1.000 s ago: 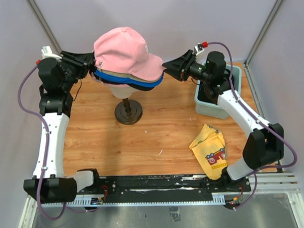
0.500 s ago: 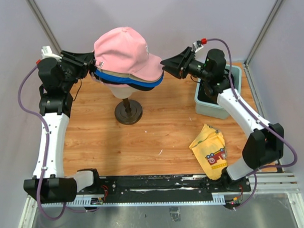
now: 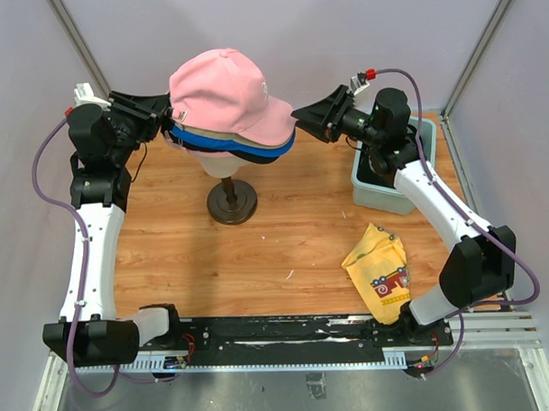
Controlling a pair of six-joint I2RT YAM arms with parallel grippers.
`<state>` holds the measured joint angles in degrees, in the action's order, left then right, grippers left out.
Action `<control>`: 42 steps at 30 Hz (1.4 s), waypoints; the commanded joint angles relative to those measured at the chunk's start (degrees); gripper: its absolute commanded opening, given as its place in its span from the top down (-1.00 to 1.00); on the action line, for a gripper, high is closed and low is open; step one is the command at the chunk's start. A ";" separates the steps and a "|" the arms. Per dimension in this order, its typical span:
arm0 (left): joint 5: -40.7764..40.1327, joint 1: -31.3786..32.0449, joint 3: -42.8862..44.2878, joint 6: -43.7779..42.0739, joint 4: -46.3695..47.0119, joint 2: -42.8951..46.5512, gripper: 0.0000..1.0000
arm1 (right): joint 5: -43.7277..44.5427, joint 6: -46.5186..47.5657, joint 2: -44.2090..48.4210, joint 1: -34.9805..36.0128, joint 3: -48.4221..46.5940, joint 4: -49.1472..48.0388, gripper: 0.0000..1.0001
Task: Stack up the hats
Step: Stack the hat on the hat.
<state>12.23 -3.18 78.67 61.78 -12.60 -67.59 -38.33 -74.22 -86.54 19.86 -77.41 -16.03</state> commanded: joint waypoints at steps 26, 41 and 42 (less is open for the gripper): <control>1.90 -0.60 -0.78 -1.18 -1.57 0.10 0.24 | 1.14 2.58 0.06 0.18 0.87 -0.63 0.07; 2.30 -0.60 -1.01 -1.27 -0.98 -0.69 0.24 | 0.38 1.63 -2.25 1.04 -1.10 -2.78 0.08; 2.33 -0.60 -1.06 -1.28 -0.94 -0.76 0.24 | 0.36 1.62 -2.51 1.17 -1.49 -2.84 0.08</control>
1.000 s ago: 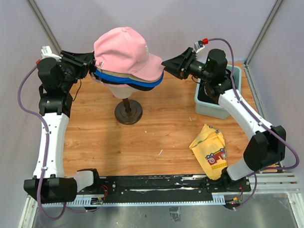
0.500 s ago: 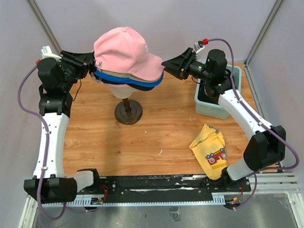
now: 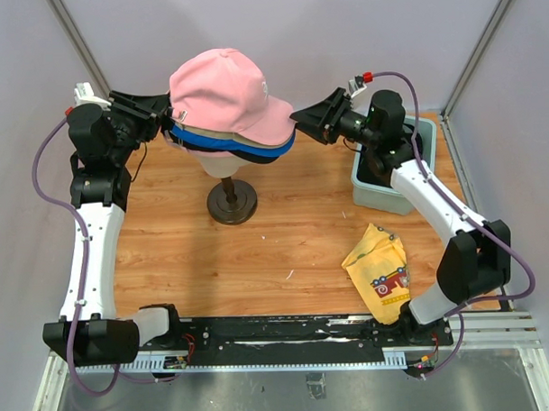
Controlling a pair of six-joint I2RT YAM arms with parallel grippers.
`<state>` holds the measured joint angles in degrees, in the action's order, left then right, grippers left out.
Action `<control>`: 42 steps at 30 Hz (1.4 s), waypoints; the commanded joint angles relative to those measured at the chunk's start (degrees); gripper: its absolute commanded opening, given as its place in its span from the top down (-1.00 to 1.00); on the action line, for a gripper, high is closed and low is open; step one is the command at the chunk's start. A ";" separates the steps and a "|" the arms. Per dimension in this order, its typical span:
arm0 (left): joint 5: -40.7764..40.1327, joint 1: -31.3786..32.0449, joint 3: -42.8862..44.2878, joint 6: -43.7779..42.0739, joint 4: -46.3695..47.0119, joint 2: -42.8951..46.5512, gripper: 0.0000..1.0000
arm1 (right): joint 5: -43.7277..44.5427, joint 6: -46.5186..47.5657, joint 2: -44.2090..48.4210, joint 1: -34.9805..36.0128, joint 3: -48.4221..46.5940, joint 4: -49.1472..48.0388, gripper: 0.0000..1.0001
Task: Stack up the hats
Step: Stack the hat on the hat.
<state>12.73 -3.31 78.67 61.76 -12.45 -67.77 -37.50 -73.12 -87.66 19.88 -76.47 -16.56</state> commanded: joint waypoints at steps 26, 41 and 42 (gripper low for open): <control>1.88 -0.47 -1.09 -1.55 -1.09 -0.88 0.24 | -1.04 1.58 -1.48 1.84 -4.04 -2.44 0.08; 1.84 -0.48 -1.66 -1.50 -1.27 -0.33 0.24 | 1.23 6.92 0.80 1.53 -4.62 3.50 0.08; 1.79 -0.48 -1.58 -1.53 -1.26 -0.31 0.24 | 1.35 7.05 0.96 1.53 -4.68 3.73 0.08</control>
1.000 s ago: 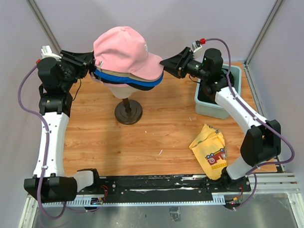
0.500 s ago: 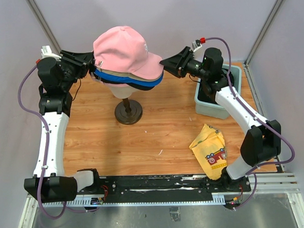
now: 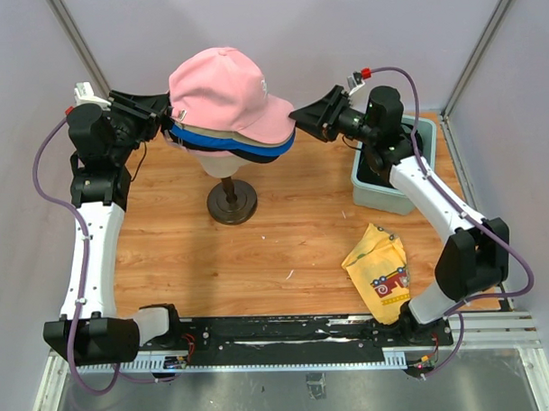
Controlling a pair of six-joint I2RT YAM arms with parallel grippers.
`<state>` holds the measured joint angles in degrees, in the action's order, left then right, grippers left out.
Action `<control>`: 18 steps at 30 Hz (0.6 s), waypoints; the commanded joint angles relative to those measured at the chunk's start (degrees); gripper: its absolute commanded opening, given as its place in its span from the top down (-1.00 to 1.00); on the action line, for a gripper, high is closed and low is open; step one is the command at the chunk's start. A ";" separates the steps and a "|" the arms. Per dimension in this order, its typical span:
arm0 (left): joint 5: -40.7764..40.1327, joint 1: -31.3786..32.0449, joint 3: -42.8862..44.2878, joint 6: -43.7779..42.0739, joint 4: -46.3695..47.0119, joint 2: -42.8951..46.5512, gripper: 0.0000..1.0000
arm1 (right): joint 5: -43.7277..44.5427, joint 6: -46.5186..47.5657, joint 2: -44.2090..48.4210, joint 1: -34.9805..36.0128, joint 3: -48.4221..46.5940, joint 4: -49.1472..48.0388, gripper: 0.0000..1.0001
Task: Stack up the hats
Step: Stack the hat on the hat.
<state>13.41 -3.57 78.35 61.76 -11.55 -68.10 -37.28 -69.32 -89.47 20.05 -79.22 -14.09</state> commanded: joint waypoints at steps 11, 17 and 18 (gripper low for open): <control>1.18 -0.29 -1.17 -1.40 -2.36 0.28 0.24 | 2.56 5.33 3.01 1.40 -3.49 2.85 0.08; 1.14 -0.29 -1.52 -1.18 -2.26 0.35 0.24 | 1.81 3.71 1.96 1.65 -4.19 1.28 0.08; 1.15 -0.29 -1.51 -1.25 -2.25 0.41 0.24 | 1.81 3.70 1.87 1.78 -4.33 1.18 0.08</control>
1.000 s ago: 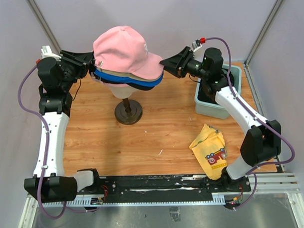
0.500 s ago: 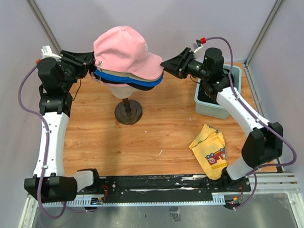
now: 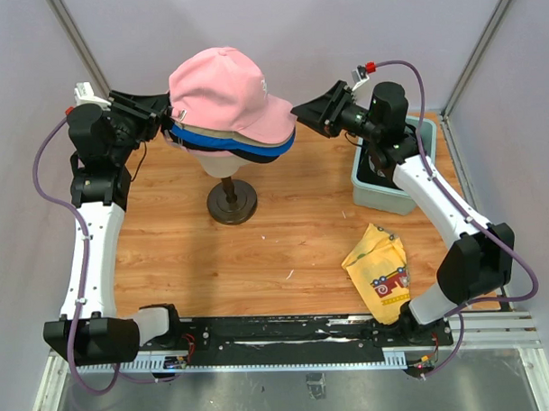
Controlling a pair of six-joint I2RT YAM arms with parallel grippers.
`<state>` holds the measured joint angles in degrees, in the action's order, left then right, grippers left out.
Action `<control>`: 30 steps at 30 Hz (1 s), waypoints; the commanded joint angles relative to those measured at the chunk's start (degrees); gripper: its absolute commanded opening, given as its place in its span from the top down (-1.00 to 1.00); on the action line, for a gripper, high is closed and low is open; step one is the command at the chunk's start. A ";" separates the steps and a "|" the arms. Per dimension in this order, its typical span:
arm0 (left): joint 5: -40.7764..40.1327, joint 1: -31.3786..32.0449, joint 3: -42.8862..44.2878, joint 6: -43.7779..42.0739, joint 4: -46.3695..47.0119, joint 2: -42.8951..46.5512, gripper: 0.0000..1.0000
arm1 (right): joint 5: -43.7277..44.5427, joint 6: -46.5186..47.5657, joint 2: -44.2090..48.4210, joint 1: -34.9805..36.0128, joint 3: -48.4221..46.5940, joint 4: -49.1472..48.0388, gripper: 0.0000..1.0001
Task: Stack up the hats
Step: Stack the hat on the hat.
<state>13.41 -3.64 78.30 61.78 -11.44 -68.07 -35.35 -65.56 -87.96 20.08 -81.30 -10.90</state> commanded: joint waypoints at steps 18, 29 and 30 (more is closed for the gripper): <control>1.39 -0.23 -1.13 -1.31 -2.12 -0.03 0.24 | 0.10 -1.49 -0.93 2.52 -1.93 -3.57 0.08; 1.44 -0.23 -1.13 -1.45 -2.14 -0.42 0.24 | 1.85 0.44 0.42 2.15 -0.61 -1.98 0.08; 1.37 -0.23 -1.08 -1.43 -2.10 -0.40 0.24 | 2.23 0.84 0.71 1.98 -0.54 -1.71 0.08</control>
<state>13.61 -3.64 78.28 61.76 -11.31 -68.07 -34.50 -66.85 -88.84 21.41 -82.28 -12.62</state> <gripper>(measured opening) 0.382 0.460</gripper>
